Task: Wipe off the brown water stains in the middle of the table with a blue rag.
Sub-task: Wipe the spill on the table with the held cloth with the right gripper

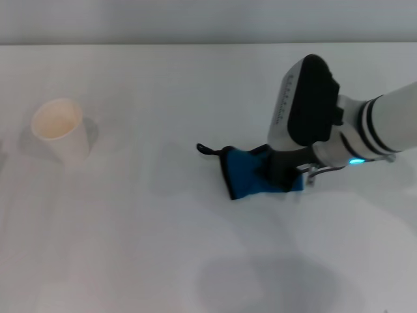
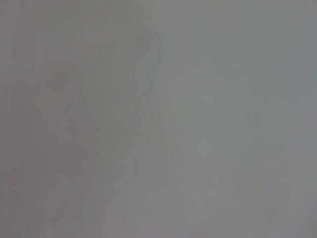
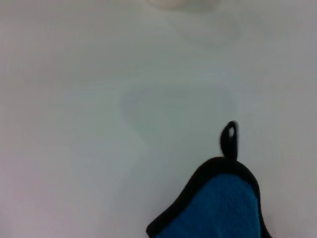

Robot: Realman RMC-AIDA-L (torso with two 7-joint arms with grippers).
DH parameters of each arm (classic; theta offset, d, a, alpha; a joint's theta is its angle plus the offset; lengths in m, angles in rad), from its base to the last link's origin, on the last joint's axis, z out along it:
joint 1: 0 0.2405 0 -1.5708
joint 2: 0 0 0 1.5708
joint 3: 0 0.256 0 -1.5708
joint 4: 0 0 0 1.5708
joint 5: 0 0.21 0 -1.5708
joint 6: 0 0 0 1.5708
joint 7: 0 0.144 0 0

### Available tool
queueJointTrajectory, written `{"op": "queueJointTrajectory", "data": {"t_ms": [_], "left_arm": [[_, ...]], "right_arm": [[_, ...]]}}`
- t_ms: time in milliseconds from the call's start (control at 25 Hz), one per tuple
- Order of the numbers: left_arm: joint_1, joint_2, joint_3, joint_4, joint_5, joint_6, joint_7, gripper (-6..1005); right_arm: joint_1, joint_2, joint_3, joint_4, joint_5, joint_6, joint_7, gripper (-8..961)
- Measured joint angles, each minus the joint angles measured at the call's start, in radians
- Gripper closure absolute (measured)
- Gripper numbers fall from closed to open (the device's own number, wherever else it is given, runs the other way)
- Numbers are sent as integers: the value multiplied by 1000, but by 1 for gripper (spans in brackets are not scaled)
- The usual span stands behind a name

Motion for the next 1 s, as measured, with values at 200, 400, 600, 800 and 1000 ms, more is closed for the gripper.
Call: {"op": "queueJointTrajectory", "data": {"t_ms": [200,400,600,800,1000], "left_arm": [[0,0,-2,0,0,-1,0,137],[1,0,-3,0,0,-1,0,137],[6,0,-5,0,0,-3,0,137],[7,0,-6,0,-1,-4,0,138],[5,0,-6,0,-1,-6,0,138]], "right_arm": [[-1,-3,42,-2,-33,-43,-16,849],[5,-4,64,-13,-39,-126,-69,847],[4,-1,104,-38,-93,-192,-71,844],[-3,0,136,-53,-101,-250,-66,842],[-4,1,143,-55,-113,-282,-47,839]]}}
